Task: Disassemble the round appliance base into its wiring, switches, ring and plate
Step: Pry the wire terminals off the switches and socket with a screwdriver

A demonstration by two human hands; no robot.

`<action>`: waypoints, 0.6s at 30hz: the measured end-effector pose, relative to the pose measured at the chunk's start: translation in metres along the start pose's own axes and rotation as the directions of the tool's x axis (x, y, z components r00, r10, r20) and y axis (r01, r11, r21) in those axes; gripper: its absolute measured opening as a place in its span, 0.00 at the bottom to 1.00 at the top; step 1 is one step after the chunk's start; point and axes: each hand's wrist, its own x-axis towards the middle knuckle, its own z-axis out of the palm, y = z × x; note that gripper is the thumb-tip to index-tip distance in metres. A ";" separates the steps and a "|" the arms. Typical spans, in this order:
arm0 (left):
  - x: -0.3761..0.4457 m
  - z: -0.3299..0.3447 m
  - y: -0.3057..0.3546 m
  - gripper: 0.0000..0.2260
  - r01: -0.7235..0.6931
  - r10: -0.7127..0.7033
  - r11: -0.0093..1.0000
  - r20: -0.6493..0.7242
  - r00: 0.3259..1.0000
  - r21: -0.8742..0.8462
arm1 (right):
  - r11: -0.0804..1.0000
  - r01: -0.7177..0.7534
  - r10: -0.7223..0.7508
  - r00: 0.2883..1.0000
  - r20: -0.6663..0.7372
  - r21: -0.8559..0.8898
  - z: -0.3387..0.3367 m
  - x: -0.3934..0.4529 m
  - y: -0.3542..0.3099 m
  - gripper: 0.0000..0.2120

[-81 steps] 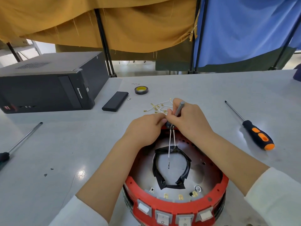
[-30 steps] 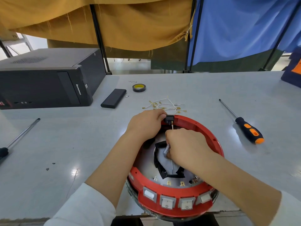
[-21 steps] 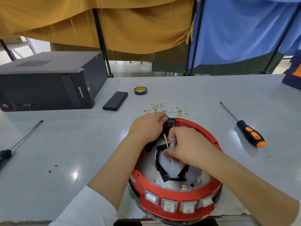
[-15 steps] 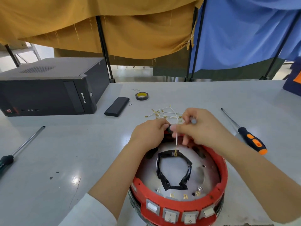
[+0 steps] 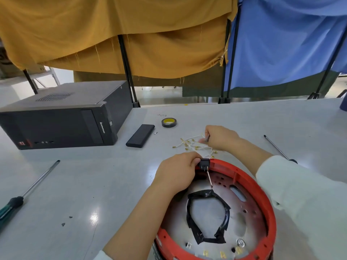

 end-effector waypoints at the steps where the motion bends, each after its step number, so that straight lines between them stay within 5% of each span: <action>1: 0.000 0.000 0.000 0.10 0.000 0.000 1.000 0.001 1.000 0.002 | 1.000 0.008 -0.008 0.999 -0.043 0.006 -0.001 -0.003 -0.001 0.16; 4: 0.001 0.001 -0.001 0.11 0.004 -0.004 1.000 0.001 1.000 0.000 | 0.971 0.080 -0.041 0.984 -0.172 0.226 -0.010 -0.025 -0.003 0.26; 7: 0.002 0.000 -0.001 0.11 0.035 -0.035 0.999 -0.008 0.999 -0.028 | 0.779 0.186 -0.040 0.968 -0.248 0.599 -0.019 -0.055 -0.007 0.29; 10: 0.002 -0.001 0.000 0.11 0.076 -0.076 0.997 -0.035 0.997 -0.005 | 0.615 0.177 0.007 0.973 -0.229 0.769 -0.010 -0.075 -0.009 0.27; 13: 0.001 -0.002 0.001 0.11 0.068 -0.067 0.997 -0.037 0.997 0.029 | 0.595 0.136 0.052 0.977 -0.207 0.792 0.006 -0.082 -0.011 0.22; 18: -0.002 -0.005 0.002 0.13 0.042 -0.043 0.999 -0.016 0.999 -0.016 | 0.722 0.274 0.037 0.901 -0.431 0.636 0.013 -0.080 -0.010 0.21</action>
